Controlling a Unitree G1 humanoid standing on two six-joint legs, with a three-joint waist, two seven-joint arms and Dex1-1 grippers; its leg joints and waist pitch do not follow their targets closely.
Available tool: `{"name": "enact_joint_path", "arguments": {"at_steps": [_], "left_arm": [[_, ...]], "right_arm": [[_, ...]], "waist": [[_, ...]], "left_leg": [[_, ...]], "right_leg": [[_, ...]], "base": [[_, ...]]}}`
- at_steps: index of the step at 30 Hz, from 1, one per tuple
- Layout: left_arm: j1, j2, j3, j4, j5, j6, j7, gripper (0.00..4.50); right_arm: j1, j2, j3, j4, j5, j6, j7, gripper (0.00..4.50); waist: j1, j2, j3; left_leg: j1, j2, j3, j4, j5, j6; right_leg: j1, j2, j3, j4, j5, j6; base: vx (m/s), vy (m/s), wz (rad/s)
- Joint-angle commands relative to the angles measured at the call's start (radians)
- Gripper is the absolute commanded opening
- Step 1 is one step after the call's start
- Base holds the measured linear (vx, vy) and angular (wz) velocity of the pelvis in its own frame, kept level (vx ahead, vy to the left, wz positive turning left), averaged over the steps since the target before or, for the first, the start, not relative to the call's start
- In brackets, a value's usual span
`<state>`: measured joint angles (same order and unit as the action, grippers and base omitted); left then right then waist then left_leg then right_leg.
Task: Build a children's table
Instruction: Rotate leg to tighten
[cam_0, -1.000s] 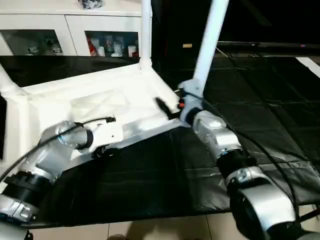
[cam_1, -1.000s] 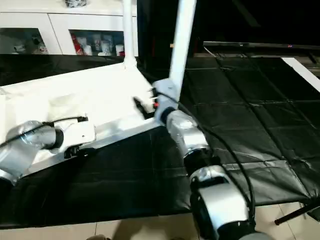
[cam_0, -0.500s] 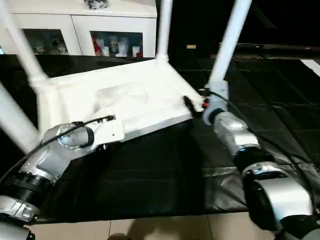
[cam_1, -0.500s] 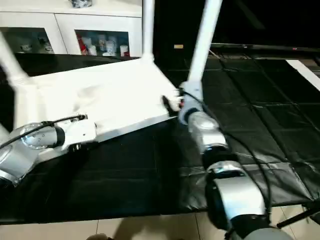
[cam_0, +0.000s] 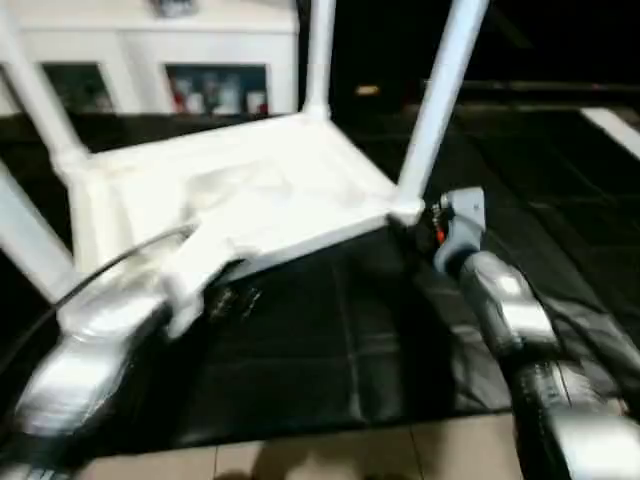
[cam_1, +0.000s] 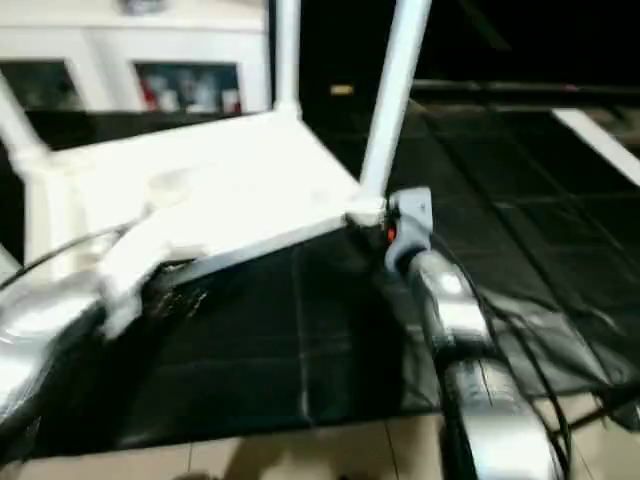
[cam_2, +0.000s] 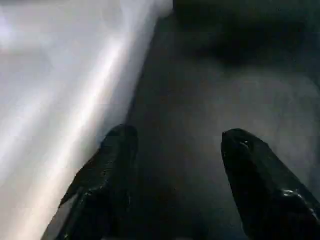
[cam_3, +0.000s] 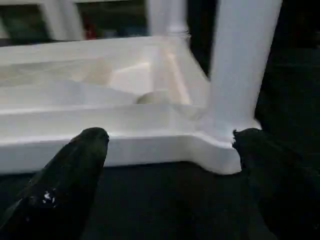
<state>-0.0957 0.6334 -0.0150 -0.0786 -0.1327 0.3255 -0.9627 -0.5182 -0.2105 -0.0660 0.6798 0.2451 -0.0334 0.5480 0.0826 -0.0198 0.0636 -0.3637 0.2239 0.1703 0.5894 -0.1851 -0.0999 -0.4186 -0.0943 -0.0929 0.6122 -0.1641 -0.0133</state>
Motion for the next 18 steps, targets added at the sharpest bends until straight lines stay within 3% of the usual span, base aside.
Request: {"name": "enact_joint_path", "arguments": {"at_steps": [1,2,4,6,8,9,12,14,15,17,18], "left_arm": [[0.025,0.041,0.037,-0.05,-0.017,0.056,-0.055,3.3],[0.063,0.09,0.064,-0.08,-0.026,0.099,-0.096,3.34],[0.09,0.122,0.084,-0.108,-0.039,0.127,-0.117,3.46],[0.173,0.231,0.167,-0.196,-0.087,0.223,-0.189,3.68],[0.196,0.261,0.189,-0.216,-0.102,0.248,-0.208,3.74],[0.249,0.324,0.233,-0.246,-0.119,0.303,-0.239,3.77],[0.304,0.39,0.296,-0.231,-0.076,0.319,-0.269,4.07],[0.339,0.436,0.343,-0.216,-0.053,0.329,-0.283,4.17],[0.356,0.466,0.383,-0.19,-0.038,0.335,-0.301,4.31],[0.366,0.498,0.435,-0.149,-0.02,0.335,-0.321,4.47],[0.366,0.505,0.447,-0.137,-0.015,0.33,-0.324,4.47]], "right_arm": [[0.029,-0.002,0.018,-0.087,0.031,0.024,0.029,4.5],[0.065,0.002,0.022,-0.136,0.041,0.012,0.027,4.5],[0.085,0.0,0.029,-0.168,0.044,0.02,0.037,4.5],[0.137,0.002,0.042,-0.266,0.078,0.104,0.074,4.5],[0.147,0.001,0.049,-0.29,0.085,0.133,0.085,4.5],[0.168,-0.003,0.062,-0.341,0.104,0.187,0.115,4.5],[0.188,-0.021,0.097,-0.381,0.098,0.203,0.159,4.5],[0.21,-0.047,0.13,-0.42,0.085,0.211,0.2,4.5],[0.221,-0.064,0.148,-0.437,0.09,0.219,0.239,4.5],[0.233,-0.084,0.167,-0.458,0.102,0.232,0.279,4.5],[0.235,-0.09,0.171,-0.462,0.102,0.234,0.284,4.5]], "waist": [[0.005,0.023,-0.073],[0.003,0.026,-0.07],[0.005,0.027,-0.061],[0.004,0.03,-0.052],[0.001,0.032,-0.042],[0.002,0.033,-0.041],[-0.001,0.028,-0.04],[0.001,0.033,-0.04],[0.001,0.025,-0.038],[0.002,0.029,-0.037],[0.003,0.028,-0.038]], "left_leg": [[-0.001,0.006,0.002,-0.076,-0.234,0.034],[0.006,0.005,0.007,-0.078,-0.246,0.028],[0.01,0.004,0.006,-0.083,-0.307,0.01],[0.019,0.004,0.002,-0.086,-0.396,-0.004],[0.025,0.003,-0.002,-0.09,-0.454,-0.007],[0.035,0.0,-0.004,-0.088,-0.483,-0.013],[0.031,0.0,-0.009,-0.091,-0.484,-0.011],[0.033,0.0,-0.011,-0.092,-0.487,-0.013],[0.033,-0.001,-0.011,-0.091,-0.49,-0.008],[0.03,-0.002,-0.013,-0.093,-0.486,-0.004],[0.034,-0.001,-0.013,-0.092,-0.49,-0.005]], "right_leg": [[0.064,-0.042,0.045,-0.059,-0.211,-0.195],[0.054,-0.032,0.046,-0.067,-0.233,-0.192],[0.051,-0.034,0.046,-0.074,-0.303,-0.191],[0.044,-0.035,0.045,-0.086,-0.417,-0.166],[0.036,-0.033,0.044,-0.098,-0.51,-0.135],[0.03,-0.034,0.043,-0.107,-0.567,-0.116],[0.028,-0.033,0.041,-0.114,-0.594,-0.089],[0.027,-0.034,0.042,-0.116,-0.602,-0.081],[0.026,-0.033,0.042,-0.119,-0.608,-0.074],[0.029,-0.035,0.043,-0.119,-0.617,-0.067],[0.025,-0.035,0.043,-0.121,-0.618,-0.068]], "base": [[0.0,0.0,0.0],[0.0,0.0,0.0],[0.0,0.0,0.0],[0.0,0.0,0.0],[0.0,0.0,0.0],[0.0,0.0,0.0],[0.0,0.0,0.0],[0.0,0.0,0.0],[0.0,0.0,0.0],[0.0,0.0,0.0],[0.0,0.0,0.0]]}}
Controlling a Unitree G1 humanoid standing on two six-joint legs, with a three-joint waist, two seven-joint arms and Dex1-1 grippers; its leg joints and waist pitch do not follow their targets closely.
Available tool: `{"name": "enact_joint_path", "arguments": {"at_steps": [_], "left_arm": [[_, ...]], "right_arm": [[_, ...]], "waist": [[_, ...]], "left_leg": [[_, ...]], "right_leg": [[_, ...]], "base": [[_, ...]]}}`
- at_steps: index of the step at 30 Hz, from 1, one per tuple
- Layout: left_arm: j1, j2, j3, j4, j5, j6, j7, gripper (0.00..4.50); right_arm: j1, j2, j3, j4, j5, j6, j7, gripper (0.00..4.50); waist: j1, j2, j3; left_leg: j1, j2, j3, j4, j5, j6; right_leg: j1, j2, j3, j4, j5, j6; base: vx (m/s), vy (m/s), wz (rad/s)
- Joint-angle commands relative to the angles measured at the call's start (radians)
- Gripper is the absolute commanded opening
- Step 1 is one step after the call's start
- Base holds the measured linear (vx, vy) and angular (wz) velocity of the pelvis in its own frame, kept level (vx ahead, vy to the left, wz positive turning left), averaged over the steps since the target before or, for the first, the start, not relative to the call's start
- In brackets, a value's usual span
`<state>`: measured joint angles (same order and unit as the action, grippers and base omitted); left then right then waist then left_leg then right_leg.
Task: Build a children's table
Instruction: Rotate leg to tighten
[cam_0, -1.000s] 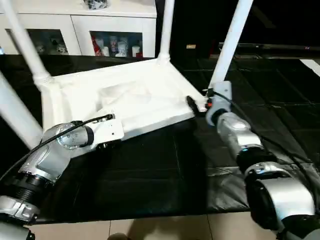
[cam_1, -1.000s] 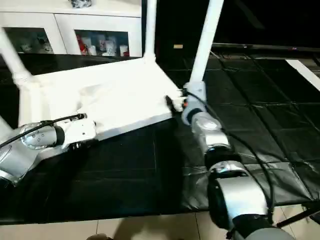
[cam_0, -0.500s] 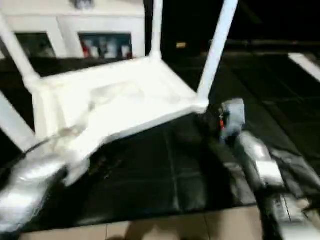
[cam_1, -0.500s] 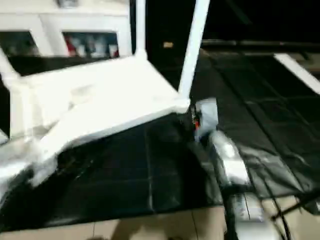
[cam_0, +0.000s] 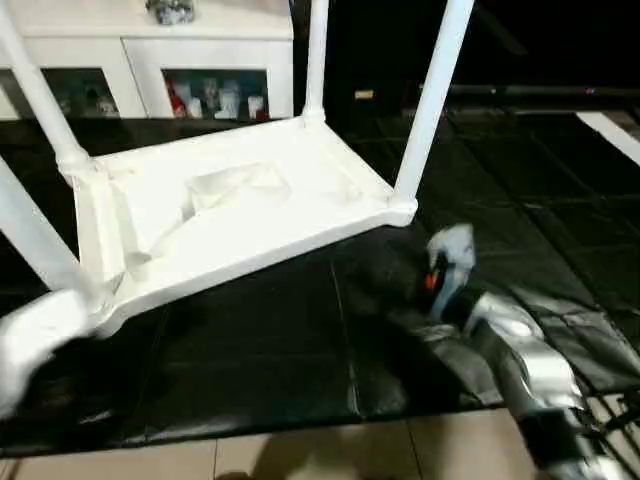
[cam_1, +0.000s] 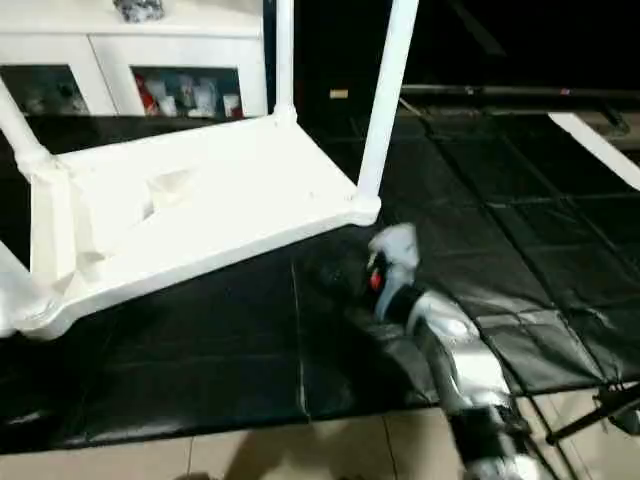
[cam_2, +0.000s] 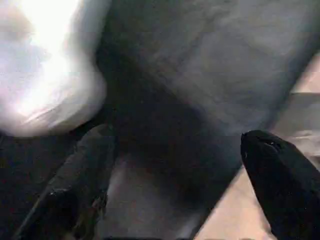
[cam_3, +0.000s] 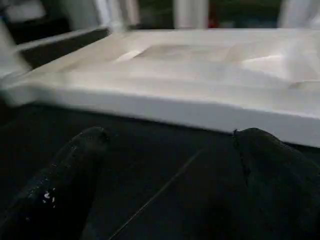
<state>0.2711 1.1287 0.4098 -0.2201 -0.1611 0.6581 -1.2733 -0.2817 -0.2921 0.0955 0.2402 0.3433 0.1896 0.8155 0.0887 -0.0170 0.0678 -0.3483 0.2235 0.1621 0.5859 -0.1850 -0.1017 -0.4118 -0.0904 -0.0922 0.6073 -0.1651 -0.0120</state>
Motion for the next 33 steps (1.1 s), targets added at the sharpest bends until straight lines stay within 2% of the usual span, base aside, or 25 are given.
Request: {"name": "enact_joint_path", "arguments": {"at_steps": [1,2,3,5,6,7,9,10,12,13,14,15,16,17,19,20,23,24,25,27,28,29,30,31,33], "left_arm": [[-0.016,0.017,0.037,0.032,0.018,-0.009,-0.009,4.47],[-0.028,0.026,0.049,0.057,0.019,-0.026,0.004,4.47],[-0.057,0.036,0.066,0.096,0.002,-0.057,0.038,4.47],[-0.07,0.037,0.071,0.11,-0.011,-0.071,0.055,4.47],[-0.12,0.02,0.074,0.152,-0.034,-0.113,0.08,4.47],[-0.217,-0.02,0.075,0.217,-0.08,-0.14,0.114,4.47],[-0.288,-0.053,0.058,0.263,-0.087,-0.185,0.141,4.47],[-0.308,-0.065,0.053,0.273,-0.096,-0.184,0.142,4.47],[-0.351,-0.107,0.057,0.283,-0.127,-0.179,0.114,4.47],[-0.374,-0.137,0.059,0.283,-0.158,-0.148,0.086,4.47],[-0.384,-0.155,0.054,0.283,-0.173,-0.139,0.068,4.47],[-0.388,-0.161,0.048,0.285,-0.178,-0.137,0.064,4.47],[-0.418,-0.202,0.002,0.312,-0.181,-0.148,0.065,4.47],[-0.43,-0.207,-0.015,0.333,-0.181,-0.166,0.074,4.47],[-0.453,-0.221,-0.041,0.364,-0.163,-0.189,0.1,4.47],[-0.483,-0.245,-0.07,0.388,-0.154,-0.214,0.121,4.47],[-0.515,-0.283,-0.098,0.374,-0.176,-0.208,0.131,4.47],[-0.527,-0.32,-0.108,0.307,-0.23,-0.162,0.13,4.47],[-0.53,-0.35,-0.115,0.245,-0.283,-0.114,0.117,4.47],[-0.533,-0.37,-0.12,0.212,-0.306,-0.09,0.117,4.47],[-0.524,-0.387,-0.135,0.161,-0.341,-0.058,0.109,4.47],[-0.524,-0.387,-0.135,0.161,-0.341,-0.058,0.109,4.47],[-0.521,-0.401,-0.145,0.126,-0.362,-0.034,0.101,4.47],[-0.497,-0.409,-0.184,0.044,-0.409,0.013,0.062,4.47],[-0.481,-0.403,-0.217,-0.001,-0.432,0.024,0.048,4.47]], "right_arm": [[-0.002,-0.016,0.019,-0.018,-0.011,0.002,0.021,4.5],[-0.001,-0.022,0.024,-0.019,-0.031,-0.002,0.016,4.5],[0.0,-0.029,0.032,-0.027,-0.052,0.002,0.019,4.5],[0.0,-0.032,0.034,-0.032,-0.055,0.008,0.025,4.5],[-0.007,-0.031,0.032,-0.023,-0.066,0.021,0.006,4.5],[-0.022,-0.033,0.036,-0.002,-0.088,0.034,-0.025,4.5],[-0.037,-0.03,0.042,0.026,-0.108,0.039,-0.058,4.5],[-0.044,-0.027,0.044,0.036,-0.114,0.038,-0.068,4.5],[-0.056,-0.019,0.047,0.056,-0.131,0.021,-0.088,4.5],[-0.066,-0.01,0.047,0.074,-0.141,0.008,-0.107,4.5],[-0.073,-0.004,0.046,0.089,-0.148,-0.001,-0.122,4.5],[-0.077,-0.001,0.046,0.097,-0.153,-0.005,-0.13,4.5],[-0.105,0.018,0.044,0.153,-0.183,-0.023,-0.177,4.5],[-0.111,0.023,0.042,0.165,-0.191,-0.023,-0.186,4.5],[-0.124,0.031,0.043,0.188,-0.204,-0.03,-0.205,4.5],[-0.144,0.043,0.044,0.222,-0.219,-0.038,-0.23,4.5],[-0.175,0.059,0.046,0.279,-0.238,-0.055,-0.271,4.5],[-0.208,0.07,0.05,0.341,-0.263,-0.065,-0.325,4.5],[-0.235,0.081,0.043,0.394,-0.268,-0.069,-0.355,4.5],[-0.249,0.086,0.039,0.423,-0.27,-0.072,-0.366,4.5],[-0.266,0.091,0.042,0.46,-0.278,-0.079,-0.385,4.5],[-0.266,0.091,0.042,0.46,-0.278,-0.079,-0.385,4.5],[-0.281,0.096,0.042,0.491,-0.286,-0.088,-0.398,4.5],[-0.314,0.111,0.039,0.556,-0.293,-0.11,-0.418,4.5],[-0.336,0.123,0.034,0.597,-0.298,-0.123,-0.43,4.5]], "waist": [[-0.004,0.027,-0.04],[-0.004,0.026,-0.042],[-0.002,0.031,-0.044],[-0.001,0.03,-0.045],[0.0,0.031,-0.046],[0.005,0.032,-0.048],[0.008,0.036,-0.052],[0.007,0.035,-0.054],[0.007,0.038,-0.058],[0.007,0.034,-0.06],[0.007,0.036,-0.062],[0.006,0.036,-0.062],[0.005,0.034,-0.066],[0.005,0.036,-0.065],[0.009,0.035,-0.067],[0.011,0.034,-0.067],[0.018,0.037,-0.068],[0.022,0.035,-0.068],[0.021,0.038,-0.068],[0.023,0.038,-0.066],[0.022,0.037,-0.067],[0.02,0.037,-0.067],[0.019,0.03,-0.069],[0.015,0.029,-0.07],[0.012,0.029,-0.07]], "left_leg": [[0.019,-0.001,-0.008,-0.09,-0.498,-0.005],[0.019,-0.001,-0.008,-0.09,-0.495,-0.005],[0.016,-0.001,-0.011,-0.091,-0.494,-0.007],[0.019,0.0,-0.01,-0.091,-0.5,-0.007],[0.018,0.0,-0.011,-0.092,-0.497,-0.007],[0.025,-0.002,-0.008,-0.089,-0.498,-0.009],[0.024,-0.002,-0.009,-0.089,-0.47,-0.021],[0.016,-0.002,-0.01,-0.091,-0.45,-0.028],[0.015,0.001,-0.009,-0.09,-0.431,-0.036],[0.016,-0.001,-0.005,-0.088,-0.413,-0.037],[0.015,-0.002,-0.004,-0.087,-0.403,-0.038],[0.012,-0.002,-0.004,-0.085,-0.394,-0.039],[0.01,-0.003,-0.003,-0.084,-0.375,-0.039],[0.014,-0.003,-0.001,-0.082,-0.37,-0.039],[0.011,-0.003,-0.001,-0.082,-0.367,-0.037],[0.014,-0.004,0.001,-0.081,-0.367,-0.037],[0.014,-0.001,0.001,-0.081,-0.363,-0.045],[0.018,0.0,0.002,-0.08,-0.369,-0.048],[0.015,0.003,0.0,-0.082,-0.373,-0.061],[0.019,0.001,0.002,-0.079,-0.404,-0.063],[0.016,0.002,0.001,-0.08,-0.403,-0.063],[0.012,0.002,0.0,-0.081,-0.399,-0.064],[0.012,0.0,0.002,-0.08,-0.383,-0.058],[0.008,0.0,0.002,-0.079,-0.359,-0.055],[0.005,0.0,0.002,-0.078,-0.352,-0.053]], "right_leg": [[0.019,-0.04,0.04,-0.116,-0.62,-0.074],[0.02,-0.04,0.041,-0.116,-0.614,-0.076],[0.023,-0.04,0.041,-0.111,-0.579,-0.089],[0.021,-0.039,0.041,-0.11,-0.561,-0.097],[0.024,-0.041,0.042,-0.106,-0.541,-0.108],[0.021,-0.038,0.041,-0.108,-0.532,-0.113],[0.026,-0.039,0.043,-0.098,-0.463,-0.143],[0.035,-0.04,0.042,-0.089,-0.425,-0.154],[0.039,-0.044,0.045,-0.081,-0.384,-0.166],[0.039,-0.044,0.047,-0.08,-0.359,-0.18],[0.04,-0.044,0.048,-0.078,-0.347,-0.186],[0.041,-0.045,0.048,-0.076,-0.339,-0.194],[0.045,-0.043,0.047,-0.071,-0.318,-0.197],[0.039,-0.041,0.048,-0.072,-0.304,-0.203],[0.044,-0.042,0.047,-0.069,-0.299,-0.202],[0.042,-0.04,0.047,-0.07,-0.301,-0.2],[0.044,-0.045,0.048,-0.068,-0.313,-0.199],[0.041,-0.045,0.048,-0.069,-0.319,-0.2],[0.044,-0.047,0.047,-0.064,-0.322,-0.209],[0.039,-0.044,0.047,-0.068,-0.33,-0.209],[0.042,-0.044,0.047,-0.066,-0.328,-0.206],[0.046,-0.044,0.047,-0.064,-0.326,-0.205],[0.048,-0.044,0.047,-0.066,-0.322,-0.198],[0.05,-0.045,0.047,-0.062,-0.318,-0.199],[0.05,-0.045,0.047,-0.061,-0.316,-0.203]], "base": [[0.0,0.0,0.0],[0.0,0.0,0.0],[0.0,0.0,0.0],[0.0,0.0,0.0],[0.0,0.0,0.0],[0.0,0.0,0.0],[0.0,0.0,0.0],[0.0,0.0,0.0],[0.0,0.0,0.0],[0.0,0.0,0.0],[0.0,0.0,0.0],[0.0,0.0,0.0],[0.0,0.0,0.0],[0.0,0.0,0.0],[0.0,0.0,0.0],[0.0,0.0,0.0],[0.0,0.0,0.0],[0.0,0.0,0.0],[0.0,0.0,0.0],[0.0,0.0,0.0],[0.0,0.0,0.0],[0.0,0.0,0.0],[0.0,0.0,0.0],[0.0,0.0,0.0],[0.0,0.0,0.0]]}}
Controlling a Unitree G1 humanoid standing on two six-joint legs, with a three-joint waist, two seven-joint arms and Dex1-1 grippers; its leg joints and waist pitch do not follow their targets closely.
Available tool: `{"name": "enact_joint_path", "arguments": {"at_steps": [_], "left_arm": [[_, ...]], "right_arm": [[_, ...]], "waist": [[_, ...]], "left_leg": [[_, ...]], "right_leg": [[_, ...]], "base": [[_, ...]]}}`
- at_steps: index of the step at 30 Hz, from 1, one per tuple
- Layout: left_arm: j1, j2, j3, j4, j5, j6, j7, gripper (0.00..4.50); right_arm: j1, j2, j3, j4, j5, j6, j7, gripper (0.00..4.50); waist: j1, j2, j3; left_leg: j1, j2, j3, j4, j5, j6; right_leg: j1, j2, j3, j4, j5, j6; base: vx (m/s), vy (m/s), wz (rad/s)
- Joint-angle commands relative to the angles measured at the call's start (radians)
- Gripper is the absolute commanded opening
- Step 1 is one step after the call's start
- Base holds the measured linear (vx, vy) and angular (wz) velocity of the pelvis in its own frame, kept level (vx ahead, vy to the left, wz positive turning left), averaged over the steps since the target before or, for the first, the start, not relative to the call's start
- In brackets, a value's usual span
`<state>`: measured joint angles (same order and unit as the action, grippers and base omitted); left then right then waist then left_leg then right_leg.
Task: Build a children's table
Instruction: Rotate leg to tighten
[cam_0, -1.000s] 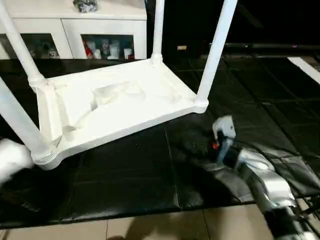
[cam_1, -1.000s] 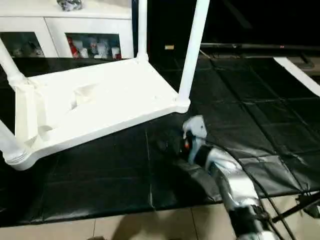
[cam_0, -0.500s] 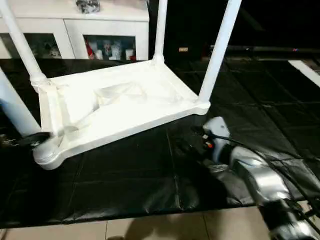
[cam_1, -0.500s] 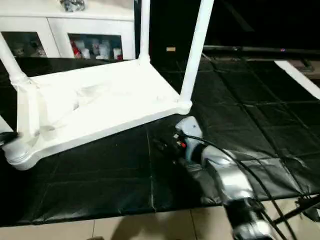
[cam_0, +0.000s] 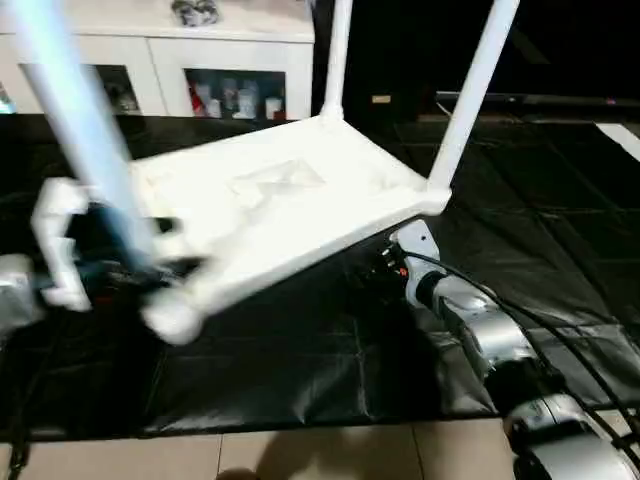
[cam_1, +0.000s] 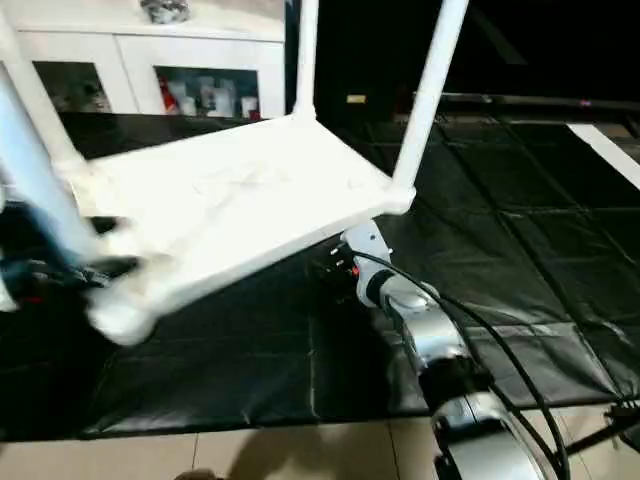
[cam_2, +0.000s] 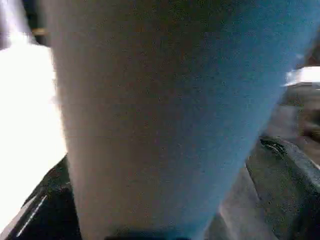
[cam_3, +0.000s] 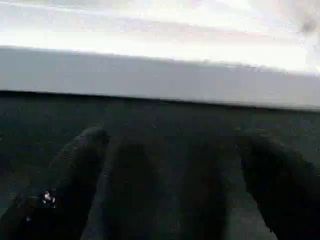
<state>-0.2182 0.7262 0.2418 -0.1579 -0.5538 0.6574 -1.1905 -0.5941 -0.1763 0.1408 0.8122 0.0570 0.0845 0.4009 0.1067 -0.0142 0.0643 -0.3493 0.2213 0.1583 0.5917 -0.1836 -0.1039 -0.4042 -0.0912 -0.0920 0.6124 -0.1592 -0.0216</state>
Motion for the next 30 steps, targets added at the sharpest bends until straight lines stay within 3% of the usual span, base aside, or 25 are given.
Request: {"name": "enact_joint_path", "arguments": {"at_steps": [1,4,5,7,9,10,12,13,16,18,23,25,28,30], "left_arm": [[0.011,0.001,-0.066,-0.083,-0.058,0.037,-0.039,4.47],[0.01,-0.018,-0.134,-0.156,-0.114,0.067,-0.032,4.47],[0.003,-0.036,-0.154,-0.184,-0.129,0.089,-0.022,4.47],[-0.013,-0.073,-0.176,-0.205,-0.14,0.113,0.002,4.47],[-0.046,-0.142,-0.212,-0.206,-0.137,0.133,0.047,4.47],[-0.059,-0.163,-0.234,-0.201,-0.131,0.133,0.05,4.47],[-0.069,-0.178,-0.251,-0.199,-0.129,0.136,0.054,4.47],[-0.09,-0.208,-0.282,-0.2,-0.147,0.144,0.069,4.47],[-0.122,-0.268,-0.314,-0.181,-0.156,0.141,0.115,4.47],[-0.148,-0.315,-0.34,-0.145,-0.128,0.121,0.141,4.47],[-0.209,-0.422,-0.402,-0.059,-0.045,0.066,0.192,4.47],[-0.22,-0.438,-0.408,-0.044,-0.036,0.057,0.202,4.47],[-0.276,-0.51,-0.424,0.044,0.013,-0.017,0.259,4.47],[-0.294,-0.526,-0.427,0.076,0.033,-0.048,0.279,4.47]], "right_arm": [[-0.035,0.013,-0.013,0.045,-0.015,-0.024,-0.02,4.5],[-0.075,0.04,-0.019,0.103,-0.019,-0.049,-0.026,4.5],[-0.086,0.048,-0.016,0.118,-0.021,-0.061,-0.023,4.5],[-0.098,0.059,-0.012,0.135,-0.023,-0.076,-0.016,4.5],[-0.112,0.076,-0.007,0.153,-0.022,-0.096,-0.001,4.5],[-0.114,0.084,-0.002,0.154,-0.022,-0.098,0.007,4.5],[-0.119,0.09,0.002,0.164,-0.024,-0.108,0.015,4.5],[-0.128,0.104,0.007,0.185,-0.032,-0.13,0.03,4.5],[-0.135,0.118,0.01,0.205,-0.043,-0.149,0.042,4.5],[-0.135,0.128,0.013,0.212,-0.045,-0.158,0.059,4.5],[-0.134,0.159,0.027,0.223,-0.04,-0.171,0.124,4.5],[-0.133,0.164,0.03,0.226,-0.041,-0.172,0.131,4.5],[-0.144,0.187,0.013,0.256,-0.038,-0.179,0.132,4.5],[-0.149,0.192,0.005,0.268,-0.038,-0.182,0.122,4.5]], "waist": [[-0.006,0.021,-0.068],[-0.013,0.022,-0.07],[-0.016,0.016,-0.07],[-0.022,0.018,-0.068],[-0.024,0.01,-0.068],[-0.024,0.014,-0.067],[-0.029,0.01,-0.066],[-0.033,0.016,-0.067],[-0.044,0.01,-0.067],[-0.046,0.013,-0.067],[-0.054,0.01,-0.069],[-0.055,0.009,-0.071],[-0.06,0.011,-0.07],[-0.058,0.01,-0.071]], "left_leg": [[0.006,0.002,0.008,-0.082,-0.336,-0.046],[0.001,0.0,0.01,-0.08,-0.29,-0.042],[0.0,0.001,0.012,-0.08,-0.282,-0.041],[-0.001,0.001,0.013,-0.079,-0.283,-0.044],[-0.001,0.0,0.015,-0.078,-0.282,-0.043],[0.0,0.0,0.016,-0.077,-0.284,-0.043],[-0.008,-0.002,0.014,-0.079,-0.29,-0.042],[-0.005,-0.001,0.013,-0.078,-0.298,-0.043],[-0.004,-0.001,0.014,-0.074,-0.297,-0.039],[-0.004,-0.002,0.015,-0.073,-0.293,-0.035],[-0.006,-0.001,0.016,-0.071,-0.276,-0.018],[-0.01,-0.001,0.014,-0.072,-0.268,-0.016],[-0.004,-0.002,0.016,-0.069,-0.278,-0.006],[-0.007,-0.001,0.013,-0.071,-0.281,-0.008]], "right_leg": [[0.041,-0.043,0.048,-0.063,-0.308,-0.196],[0.045,-0.038,0.048,-0.056,-0.255,-0.201],[0.047,-0.038,0.048,-0.054,-0.244,-0.203],[0.048,-0.038,0.048,-0.056,-0.256,-0.197],[0.05,-0.038,0.049,-0.059,-0.274,-0.189],[0.048,-0.038,0.05,-0.061,-0.288,-0.184],[0.054,-0.039,0.049,-0.063,-0.319,-0.167],[0.051,-0.041,0.049,-0.066,-0.339,-0.159],[0.05,-0.039,0.049,-0.068,-0.339,-0.166],[0.049,-0.037,0.049,-0.068,-0.336,-0.17],[0.051,-0.035,0.048,-0.07,-0.306,-0.179],[0.057,-0.038,0.047,-0.068,-0.297,-0.184],[0.05,-0.036,0.047,-0.075,-0.315,-0.188],[0.055,-0.038,0.045,-0.073,-0.319,-0.186]], "base": [[0.0,0.0,0.0],[0.0,0.0,0.0],[0.0,0.0,0.0],[0.0,0.0,0.0],[0.0,0.0,0.0],[0.0,0.0,0.0],[0.0,0.0,0.0],[0.0,0.0,0.0],[0.0,0.0,0.0],[0.0,0.0,0.0],[0.0,0.0,0.0],[0.0,0.0,0.0],[0.0,0.0,0.0],[0.0,0.0,0.0]]}}
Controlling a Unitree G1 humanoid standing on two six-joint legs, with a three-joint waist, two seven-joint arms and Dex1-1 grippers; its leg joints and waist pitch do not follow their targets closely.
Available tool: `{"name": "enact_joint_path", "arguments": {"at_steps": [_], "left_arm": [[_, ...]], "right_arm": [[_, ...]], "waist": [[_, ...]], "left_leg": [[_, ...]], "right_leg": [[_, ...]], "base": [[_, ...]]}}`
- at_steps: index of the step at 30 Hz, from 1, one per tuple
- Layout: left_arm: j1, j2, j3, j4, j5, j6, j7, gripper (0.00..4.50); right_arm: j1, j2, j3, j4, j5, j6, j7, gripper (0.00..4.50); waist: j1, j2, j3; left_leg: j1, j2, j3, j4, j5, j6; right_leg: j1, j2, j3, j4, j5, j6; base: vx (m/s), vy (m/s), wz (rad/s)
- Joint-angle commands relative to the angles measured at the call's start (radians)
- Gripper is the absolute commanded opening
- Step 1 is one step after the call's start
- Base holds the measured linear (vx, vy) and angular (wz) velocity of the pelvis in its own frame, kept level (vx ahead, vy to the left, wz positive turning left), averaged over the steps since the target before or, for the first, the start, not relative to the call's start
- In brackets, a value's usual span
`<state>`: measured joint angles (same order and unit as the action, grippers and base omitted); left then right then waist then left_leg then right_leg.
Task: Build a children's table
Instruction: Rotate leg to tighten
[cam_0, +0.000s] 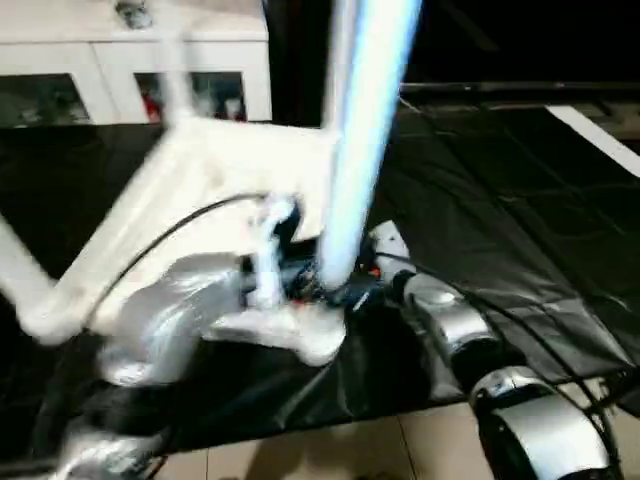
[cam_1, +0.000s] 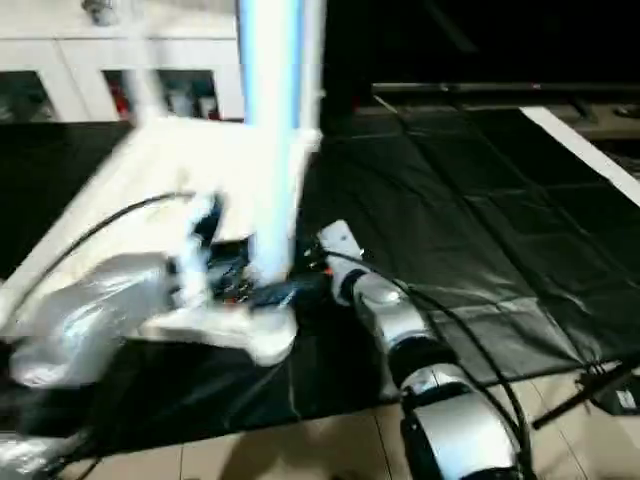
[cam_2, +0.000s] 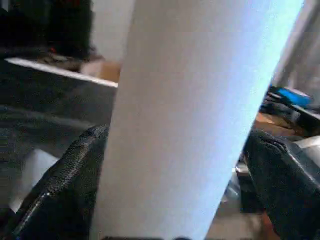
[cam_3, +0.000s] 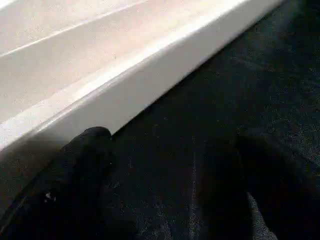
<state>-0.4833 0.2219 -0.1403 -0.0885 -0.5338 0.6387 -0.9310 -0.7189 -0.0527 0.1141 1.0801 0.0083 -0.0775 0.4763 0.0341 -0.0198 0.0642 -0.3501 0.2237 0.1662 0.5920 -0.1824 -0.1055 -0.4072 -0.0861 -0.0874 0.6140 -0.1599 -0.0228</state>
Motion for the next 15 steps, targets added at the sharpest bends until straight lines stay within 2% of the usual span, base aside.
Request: {"name": "enact_joint_path", "arguments": {"at_steps": [1,4,8,11,13,15], "left_arm": [[-0.04,-0.026,-0.046,0.029,0.028,-0.049,0.03,4.47],[-0.084,-0.041,-0.021,0.115,0.085,-0.131,0.065,4.47],[-0.093,-0.038,-0.008,0.126,0.089,-0.147,0.06,4.47],[-0.088,-0.018,-0.011,0.119,0.101,-0.16,0.04,4.47],[-0.076,0.017,-0.021,0.11,0.106,-0.167,-0.001,4.47],[-0.066,0.046,-0.031,0.104,0.109,-0.168,-0.029,4.47]], "right_arm": [[-0.027,0.068,0.026,0.009,0.007,-0.021,0.026,4.5],[-0.028,0.043,-0.007,0.033,0.002,-0.015,-0.042,4.5],[-0.013,0.013,-0.026,0.038,-0.001,-0.007,-0.073,4.5],[0.011,-0.027,-0.038,0.043,-0.005,-0.019,-0.075,4.5],[0.032,-0.064,-0.066,0.038,0.019,0.012,-0.04,4.5],[0.048,-0.082,-0.088,0.022,0.041,0.015,-0.021,4.5]], "waist": [[0.012,0.017,-0.071],[0.013,0.019,-0.072],[0.019,0.016,-0.075],[0.026,0.015,-0.077],[0.034,0.017,-0.078],[0.036,0.017,-0.077]], "left_leg": [[-0.007,-0.003,0.004,-0.072,-0.281,-0.004],[-0.001,-0.005,0.008,-0.069,-0.28,0.001],[-0.002,-0.001,0.007,-0.069,-0.261,0.0],[-0.001,0.0,0.01,-0.068,-0.238,0.007],[0.0,-0.001,0.011,-0.068,-0.228,0.015],[0.003,-0.001,0.012,-0.068,-0.237,0.016]], "right_leg": [[0.058,-0.043,0.04,-0.076,-0.315,-0.183],[0.051,-0.041,0.041,-0.077,-0.308,-0.189],[0.056,-0.043,0.041,-0.07,-0.27,-0.199],[0.055,-0.042,0.043,-0.066,-0.221,-0.214],[0.057,-0.041,0.043,-0.062,-0.19,-0.22],[0.054,-0.04,0.043,-0.062,-0.193,-0.223]], "base": [[0.0,0.0,0.0],[0.0,0.0,0.0],[0.0,0.0,0.0],[0.0,0.0,0.0],[0.0,0.0,0.0],[0.0,0.0,0.0]]}}
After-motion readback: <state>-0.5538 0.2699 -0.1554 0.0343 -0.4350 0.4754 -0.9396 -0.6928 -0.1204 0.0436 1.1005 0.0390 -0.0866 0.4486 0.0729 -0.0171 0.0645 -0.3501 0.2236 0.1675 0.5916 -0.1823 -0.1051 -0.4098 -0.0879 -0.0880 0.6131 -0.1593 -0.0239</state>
